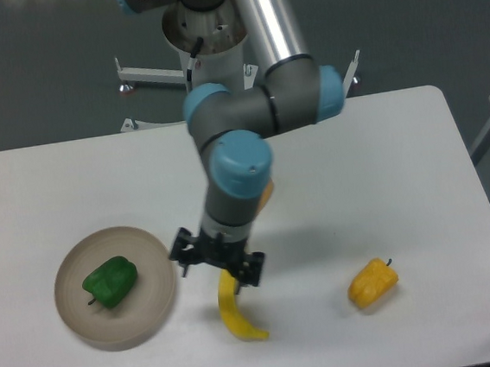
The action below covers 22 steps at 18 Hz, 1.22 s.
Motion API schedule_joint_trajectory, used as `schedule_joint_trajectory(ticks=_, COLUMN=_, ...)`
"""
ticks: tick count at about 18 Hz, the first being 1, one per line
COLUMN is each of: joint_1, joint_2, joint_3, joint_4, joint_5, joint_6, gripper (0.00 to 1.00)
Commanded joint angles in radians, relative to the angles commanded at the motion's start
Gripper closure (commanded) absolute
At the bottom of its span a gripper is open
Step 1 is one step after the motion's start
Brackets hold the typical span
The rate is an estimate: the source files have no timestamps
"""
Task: Pick up the green pepper from the plate
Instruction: 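Move the gripper over the plate and lower onto the green pepper, then close the gripper on the green pepper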
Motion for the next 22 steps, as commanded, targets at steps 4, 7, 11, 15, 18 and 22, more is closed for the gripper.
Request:
schedule_joint_trajectory(ticks=4, joint_1=-0.069, joint_2=0.002, joint_3=-0.026, joint_4=0.020, joint_5=0.006, joint_6=-0.008, gripper=0.00)
schedule_joint_trajectory(ticks=7, joint_1=-0.104, joint_2=-0.003, joint_3=-0.046, joint_4=0.041, joint_5=0.009, joint_6=0.000, gripper=0.00)
schedule_joint_trajectory(ticks=11, joint_1=-0.129, joint_2=-0.009, joint_3=-0.083, joint_4=0.138, joint_5=0.012, joint_6=0.052, gripper=0.00)
schedule_joint_trajectory(ticks=15, joint_1=-0.146, joint_2=-0.003, joint_3=-0.114, joint_4=0.141, joint_5=0.012, joint_6=0.127, gripper=0.00)
schedule_joint_trajectory(ticks=18, joint_1=-0.151, joint_2=-0.006, joint_3=-0.115, joint_4=0.141, joint_5=0.025, joint_6=0.127, gripper=0.00)
schedule_joint_trajectory(ticks=22, joint_1=-0.160, joint_2=-0.008, joint_3=-0.118, joint_4=0.141, joint_5=0.026, joint_6=0.123, gripper=0.00)
